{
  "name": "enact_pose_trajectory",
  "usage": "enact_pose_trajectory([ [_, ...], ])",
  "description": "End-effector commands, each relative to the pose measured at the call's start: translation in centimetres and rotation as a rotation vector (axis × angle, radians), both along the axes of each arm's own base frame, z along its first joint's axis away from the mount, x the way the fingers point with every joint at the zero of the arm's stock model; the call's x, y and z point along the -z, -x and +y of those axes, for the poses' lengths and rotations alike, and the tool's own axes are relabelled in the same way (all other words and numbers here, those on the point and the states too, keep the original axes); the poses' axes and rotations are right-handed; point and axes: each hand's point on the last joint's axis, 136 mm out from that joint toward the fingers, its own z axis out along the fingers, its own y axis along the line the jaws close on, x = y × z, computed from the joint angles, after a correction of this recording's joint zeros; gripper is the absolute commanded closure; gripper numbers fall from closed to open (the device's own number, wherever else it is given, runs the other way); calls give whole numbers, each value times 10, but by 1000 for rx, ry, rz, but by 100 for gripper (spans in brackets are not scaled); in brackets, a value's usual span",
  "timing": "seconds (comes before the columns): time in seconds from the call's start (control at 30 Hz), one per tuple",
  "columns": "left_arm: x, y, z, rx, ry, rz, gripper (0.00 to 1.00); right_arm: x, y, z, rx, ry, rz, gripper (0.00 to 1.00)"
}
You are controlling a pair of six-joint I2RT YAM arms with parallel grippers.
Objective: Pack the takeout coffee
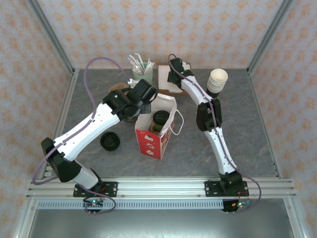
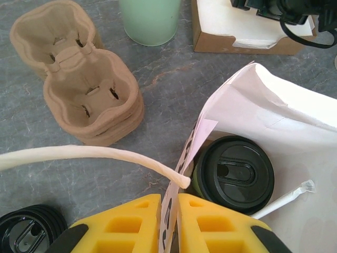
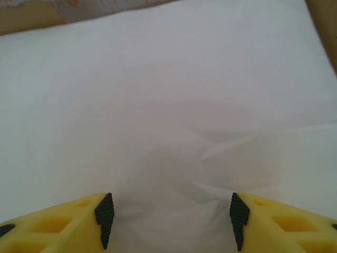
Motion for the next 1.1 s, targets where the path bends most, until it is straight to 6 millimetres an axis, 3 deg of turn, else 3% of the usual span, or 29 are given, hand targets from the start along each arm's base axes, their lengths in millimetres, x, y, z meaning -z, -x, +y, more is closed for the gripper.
enact_pose_trajectory([
  [0.0, -3, 4, 12, -20, -15, 0, 84, 0, -7, -5, 14, 24, -25, 37],
  [0.07, -3, 4, 11, -18, -14, 0, 84, 1, -8, -5, 9, 27, -24, 39],
  [0.23, -1, 5, 10, -11, -11, 5, 84, 1, -8, -5, 0, 32, -25, 53],
  [0.53, -3, 5, 10, -8, -12, 3, 85, -21, -11, 0, -8, -5, -60, 72],
  [0.57, -2, 5, 10, -8, -13, 4, 86, -22, -11, 1, -11, -7, -60, 72],
  [0.7, -2, 6, 11, -5, -15, 6, 86, -22, -10, 0, -3, -14, -54, 47],
  [0.77, -1, 6, 11, -4, -16, 9, 87, -18, -9, -2, 8, -3, -52, 39],
  [1.07, -2, 7, 12, -4, -14, 6, 87, 11, -5, -7, 19, 30, -2, 36],
])
